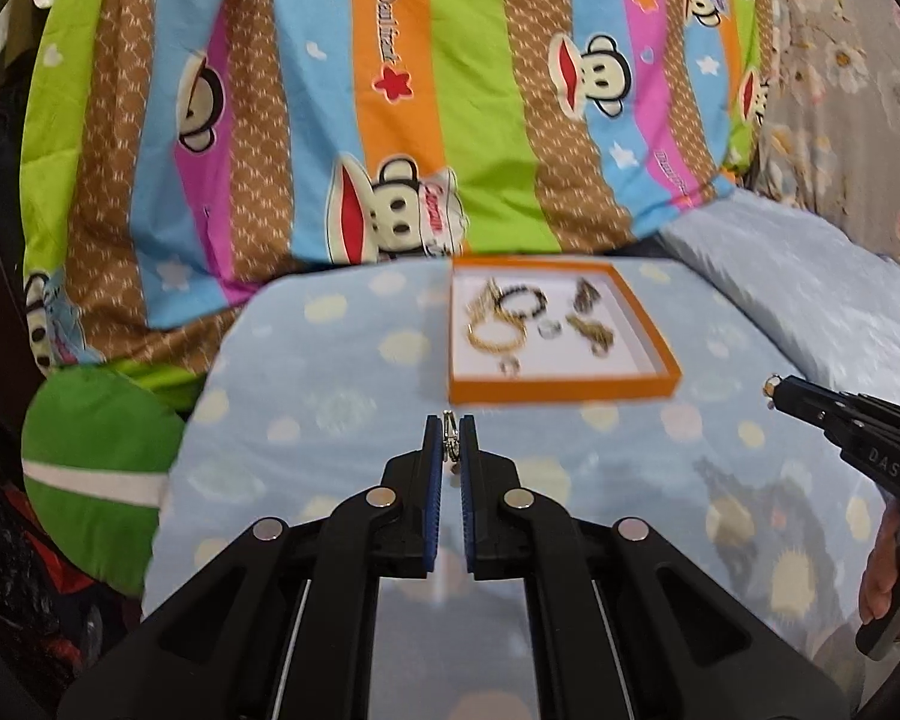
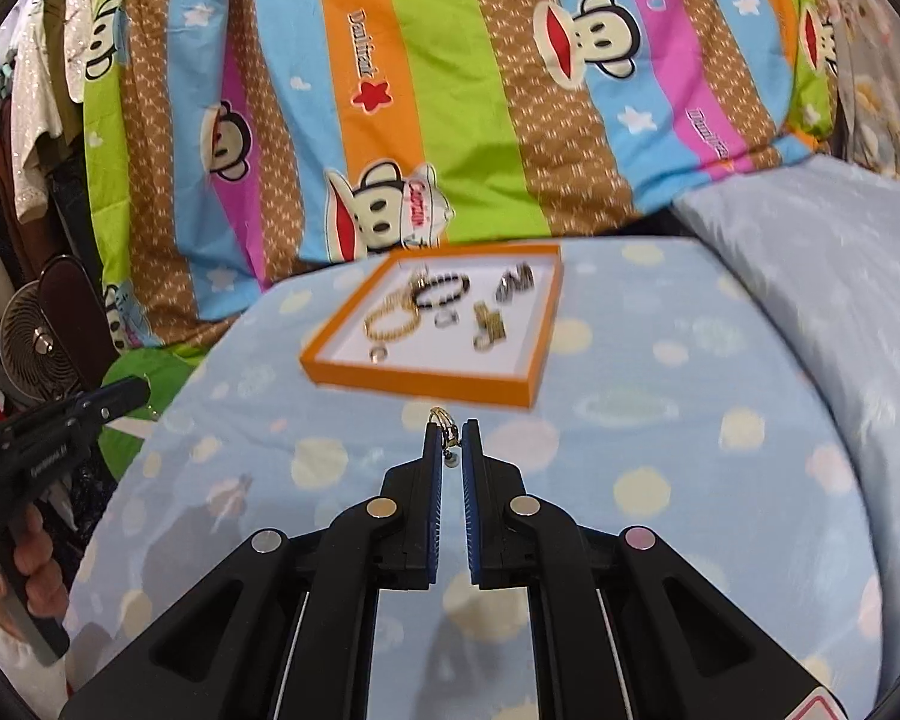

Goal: Organize jewelry
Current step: 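Carry both held earrings over the orange box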

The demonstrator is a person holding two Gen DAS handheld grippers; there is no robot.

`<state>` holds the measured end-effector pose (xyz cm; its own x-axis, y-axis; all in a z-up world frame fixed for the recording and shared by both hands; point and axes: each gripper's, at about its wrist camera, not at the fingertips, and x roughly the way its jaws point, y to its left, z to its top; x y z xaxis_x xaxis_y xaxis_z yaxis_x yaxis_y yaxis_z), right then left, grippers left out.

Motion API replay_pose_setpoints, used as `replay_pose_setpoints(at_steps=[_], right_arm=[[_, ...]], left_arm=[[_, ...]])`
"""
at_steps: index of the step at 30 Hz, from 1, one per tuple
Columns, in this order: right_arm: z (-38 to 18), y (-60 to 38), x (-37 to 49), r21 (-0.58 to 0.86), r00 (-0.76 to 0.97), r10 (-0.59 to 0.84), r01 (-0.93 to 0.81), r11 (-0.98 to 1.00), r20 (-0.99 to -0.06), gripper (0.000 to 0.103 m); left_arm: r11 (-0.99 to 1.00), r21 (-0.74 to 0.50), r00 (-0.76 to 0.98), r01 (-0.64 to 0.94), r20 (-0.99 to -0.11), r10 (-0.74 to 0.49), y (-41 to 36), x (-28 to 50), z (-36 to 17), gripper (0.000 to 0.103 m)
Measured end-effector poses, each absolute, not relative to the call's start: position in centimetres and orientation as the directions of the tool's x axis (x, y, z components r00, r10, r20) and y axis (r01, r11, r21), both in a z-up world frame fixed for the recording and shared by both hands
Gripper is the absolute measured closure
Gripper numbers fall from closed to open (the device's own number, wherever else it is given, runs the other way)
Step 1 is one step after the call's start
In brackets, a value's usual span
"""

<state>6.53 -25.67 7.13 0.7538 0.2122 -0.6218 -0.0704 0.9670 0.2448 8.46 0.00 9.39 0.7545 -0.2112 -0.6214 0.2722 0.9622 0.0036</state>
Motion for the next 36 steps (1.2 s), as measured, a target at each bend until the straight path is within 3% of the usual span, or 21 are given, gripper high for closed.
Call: replay_pose_setpoints(at_steps=[10,22,36], right_arm=[[9.5,-25.7,15.8,0.241,0.768,0.226,-0.096,0.966,-0.599,0.097],[3.2,-26.1,25.8,0.259,0.706,0.198,-0.021,0.966,-0.680,0.097],[-1.1,-26.7,28.0,0.228,0.667,0.167,0.005,0.974,-0.726,0.097]], left_arm=[[0.957,-0.024,0.757,0.290,-0.605,-0.245,-4.2,17.3,10.9,0.098],[0.956,-0.044,0.662,0.292,-0.712,-0.235,-10.8,26.2,3.8,0.098],[0.955,-0.038,0.607,0.294,-0.764,-0.218,-11.9,28.1,-0.8,0.098]])
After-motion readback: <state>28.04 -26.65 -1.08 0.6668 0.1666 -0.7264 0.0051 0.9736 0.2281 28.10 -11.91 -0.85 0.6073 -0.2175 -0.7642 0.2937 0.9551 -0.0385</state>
